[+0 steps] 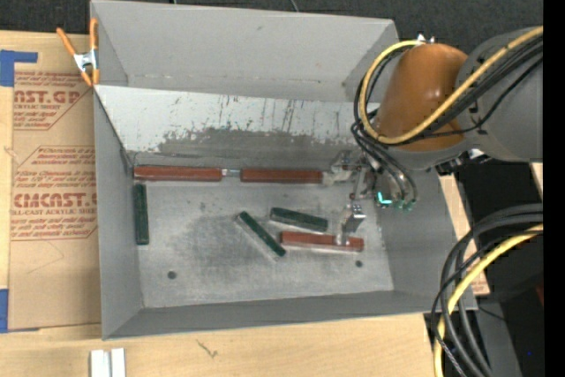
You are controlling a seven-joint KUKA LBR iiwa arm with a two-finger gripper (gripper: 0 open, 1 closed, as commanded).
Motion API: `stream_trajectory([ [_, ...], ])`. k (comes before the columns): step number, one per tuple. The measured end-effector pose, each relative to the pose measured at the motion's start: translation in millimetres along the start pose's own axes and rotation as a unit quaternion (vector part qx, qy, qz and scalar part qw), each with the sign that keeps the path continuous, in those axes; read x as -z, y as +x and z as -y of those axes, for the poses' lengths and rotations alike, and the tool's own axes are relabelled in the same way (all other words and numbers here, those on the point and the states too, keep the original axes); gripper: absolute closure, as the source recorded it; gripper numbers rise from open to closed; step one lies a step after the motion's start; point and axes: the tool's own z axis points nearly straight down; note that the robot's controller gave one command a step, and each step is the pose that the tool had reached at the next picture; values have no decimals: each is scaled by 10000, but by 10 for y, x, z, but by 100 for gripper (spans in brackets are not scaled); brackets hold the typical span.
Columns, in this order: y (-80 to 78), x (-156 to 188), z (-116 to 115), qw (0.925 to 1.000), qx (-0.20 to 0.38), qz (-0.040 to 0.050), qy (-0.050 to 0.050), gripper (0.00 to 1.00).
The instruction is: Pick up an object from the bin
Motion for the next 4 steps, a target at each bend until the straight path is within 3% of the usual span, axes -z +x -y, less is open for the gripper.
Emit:
stream_trajectory([
  [1,-19,39,0,10000,2,35,3,0],
  [2,104,-600,-143,9986,528,93,9,100],
  [3,104,-600,-143,9986,530,93,10,100],
  [4,357,939,-207,9960,896,57,6,100],
])
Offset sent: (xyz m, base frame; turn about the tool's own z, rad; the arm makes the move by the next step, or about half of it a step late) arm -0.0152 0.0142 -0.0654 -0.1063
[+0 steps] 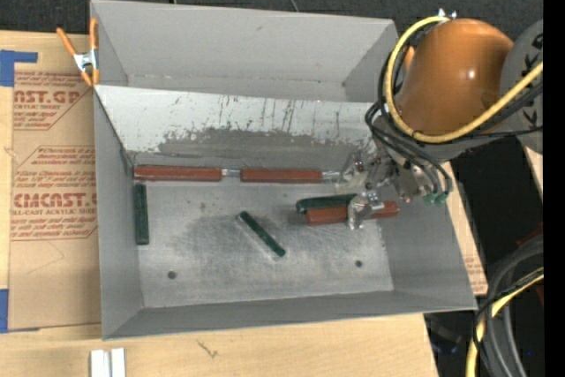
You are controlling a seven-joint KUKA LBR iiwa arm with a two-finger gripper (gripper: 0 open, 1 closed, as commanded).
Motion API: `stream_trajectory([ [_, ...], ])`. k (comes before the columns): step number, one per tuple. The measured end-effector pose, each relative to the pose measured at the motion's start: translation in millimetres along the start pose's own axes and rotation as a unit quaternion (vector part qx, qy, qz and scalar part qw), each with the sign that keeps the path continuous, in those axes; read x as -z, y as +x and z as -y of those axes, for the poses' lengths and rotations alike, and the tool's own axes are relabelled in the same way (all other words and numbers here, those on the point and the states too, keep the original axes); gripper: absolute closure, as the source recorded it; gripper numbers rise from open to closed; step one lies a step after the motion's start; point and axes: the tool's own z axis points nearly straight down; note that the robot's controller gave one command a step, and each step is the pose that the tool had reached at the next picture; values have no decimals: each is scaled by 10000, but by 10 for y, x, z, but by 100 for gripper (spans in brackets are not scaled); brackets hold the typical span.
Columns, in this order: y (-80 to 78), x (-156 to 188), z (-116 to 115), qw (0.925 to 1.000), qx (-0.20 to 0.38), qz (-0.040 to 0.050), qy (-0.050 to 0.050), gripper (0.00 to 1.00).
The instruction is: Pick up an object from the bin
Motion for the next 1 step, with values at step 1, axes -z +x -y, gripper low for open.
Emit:
stream_trajectory([
  [1,7,-12,-2,10000,0,-15,-4,100],
])
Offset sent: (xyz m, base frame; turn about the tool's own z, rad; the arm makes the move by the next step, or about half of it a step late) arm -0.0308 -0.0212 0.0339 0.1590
